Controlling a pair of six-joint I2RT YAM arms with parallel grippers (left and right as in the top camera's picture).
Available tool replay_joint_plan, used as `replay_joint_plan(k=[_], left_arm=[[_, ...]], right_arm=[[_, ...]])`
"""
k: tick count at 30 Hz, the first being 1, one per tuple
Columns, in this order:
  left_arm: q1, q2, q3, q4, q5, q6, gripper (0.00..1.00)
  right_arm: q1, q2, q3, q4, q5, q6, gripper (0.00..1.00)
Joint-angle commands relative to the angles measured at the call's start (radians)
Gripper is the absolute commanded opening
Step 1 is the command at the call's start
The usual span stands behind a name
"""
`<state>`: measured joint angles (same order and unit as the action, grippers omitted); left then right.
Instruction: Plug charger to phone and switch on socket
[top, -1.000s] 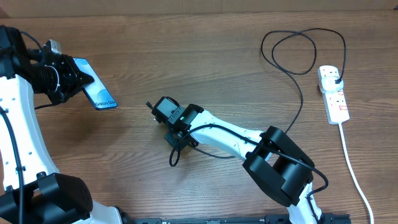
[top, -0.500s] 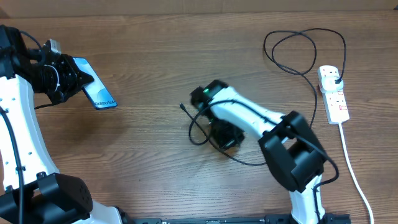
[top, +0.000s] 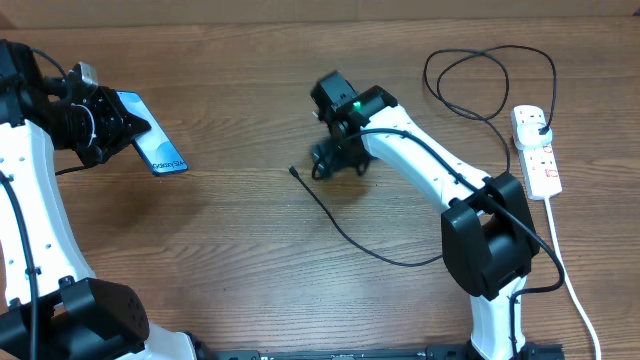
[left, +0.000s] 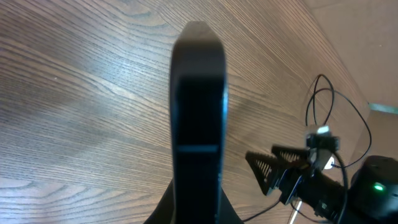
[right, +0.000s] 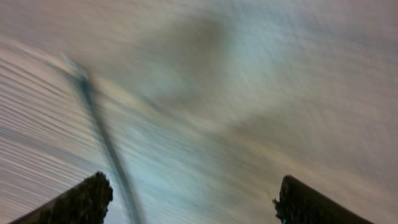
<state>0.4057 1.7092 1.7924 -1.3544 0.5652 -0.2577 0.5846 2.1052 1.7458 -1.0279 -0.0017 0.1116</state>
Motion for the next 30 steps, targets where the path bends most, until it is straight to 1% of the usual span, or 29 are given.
replay_joint_plan(k=[1, 4, 8, 12, 15, 19, 22, 24, 26, 27, 28, 30], left_arm=[[-0.008, -0.024, 0.017, 0.003, 0.031, 0.018, 0.04], [-0.014, -0.024, 0.017, 0.001, 0.031, 0.019, 0.04], [-0.024, -0.024, 0.017, 0.002, 0.032, 0.018, 0.04], [-0.037, -0.024, 0.017, 0.001, 0.032, 0.018, 0.04], [-0.052, -0.024, 0.017, 0.001, 0.032, 0.018, 0.04], [-0.072, -0.024, 0.017, 0.002, 0.031, 0.019, 0.04], [-0.079, -0.024, 0.017, 0.009, 0.031, 0.019, 0.04], [-0.079, -0.024, 0.017, 0.013, 0.031, 0.019, 0.04], [-0.079, -0.024, 0.017, 0.016, 0.031, 0.019, 0.04], [-0.079, -0.024, 0.017, 0.017, 0.031, 0.019, 0.04], [-0.079, -0.024, 0.017, 0.016, 0.031, 0.019, 0.04], [-0.079, -0.024, 0.017, 0.016, 0.031, 0.019, 0.04]], right_arm=[[0.047, -0.001, 0.004, 0.093, -0.112, 0.003, 0.87], [0.084, 0.010, -0.020, 0.169, -0.095, -0.007, 0.88], [0.130, 0.047, -0.028, 0.201, -0.034, -0.008, 0.86], [0.159, 0.087, -0.028, 0.211, -0.022, -0.009, 0.80], [0.171, 0.123, -0.028, 0.223, -0.014, -0.016, 0.73], [0.179, 0.173, -0.028, 0.244, 0.033, -0.016, 0.68], [0.179, 0.191, -0.028, 0.253, 0.053, -0.016, 0.66], [0.179, 0.193, -0.028, 0.261, 0.053, -0.017, 0.57], [0.179, 0.194, -0.028, 0.265, 0.051, -0.036, 0.42], [0.179, 0.194, -0.028, 0.264, 0.053, -0.038, 0.36], [0.179, 0.194, -0.028, 0.261, 0.052, -0.038, 0.33], [0.179, 0.194, -0.028, 0.256, 0.052, -0.038, 0.33]])
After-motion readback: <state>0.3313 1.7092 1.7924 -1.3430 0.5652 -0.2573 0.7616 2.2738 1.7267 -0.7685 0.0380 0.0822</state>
